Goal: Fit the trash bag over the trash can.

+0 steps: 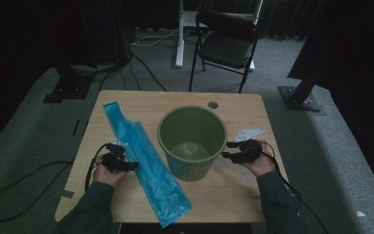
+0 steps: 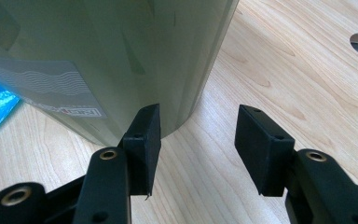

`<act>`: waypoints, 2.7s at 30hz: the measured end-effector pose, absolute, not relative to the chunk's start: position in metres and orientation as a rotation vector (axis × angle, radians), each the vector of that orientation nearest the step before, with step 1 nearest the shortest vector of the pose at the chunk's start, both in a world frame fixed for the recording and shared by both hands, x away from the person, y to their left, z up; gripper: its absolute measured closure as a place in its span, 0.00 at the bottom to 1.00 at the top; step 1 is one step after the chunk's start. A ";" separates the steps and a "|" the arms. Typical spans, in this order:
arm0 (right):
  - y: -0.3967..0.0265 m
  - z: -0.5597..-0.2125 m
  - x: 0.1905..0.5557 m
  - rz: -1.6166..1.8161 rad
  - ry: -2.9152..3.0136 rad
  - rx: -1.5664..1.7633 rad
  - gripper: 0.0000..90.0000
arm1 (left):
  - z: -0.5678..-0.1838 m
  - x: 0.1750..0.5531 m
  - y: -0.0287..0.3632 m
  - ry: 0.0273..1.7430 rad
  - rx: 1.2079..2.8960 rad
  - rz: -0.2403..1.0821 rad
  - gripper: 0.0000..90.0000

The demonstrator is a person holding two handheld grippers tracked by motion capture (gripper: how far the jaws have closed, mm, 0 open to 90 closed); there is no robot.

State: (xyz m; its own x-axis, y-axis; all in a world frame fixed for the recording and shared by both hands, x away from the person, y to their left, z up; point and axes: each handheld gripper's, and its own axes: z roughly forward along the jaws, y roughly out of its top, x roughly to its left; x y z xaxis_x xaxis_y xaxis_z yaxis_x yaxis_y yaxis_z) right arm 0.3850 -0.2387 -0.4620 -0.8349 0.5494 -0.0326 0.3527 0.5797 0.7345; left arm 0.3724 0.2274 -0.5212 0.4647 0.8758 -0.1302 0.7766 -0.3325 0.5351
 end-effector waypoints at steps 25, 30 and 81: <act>-0.237 -0.468 0.386 1.083 2.581 0.755 0.55 | -0.526 0.385 0.161 1.263 2.300 0.381 0.23; -0.237 -0.468 0.386 1.081 2.583 0.756 0.55 | -0.522 0.387 0.168 1.260 2.286 0.385 0.53; -0.238 -0.469 0.386 1.096 2.585 0.754 0.57 | -0.379 0.389 0.200 1.112 1.857 0.478 0.98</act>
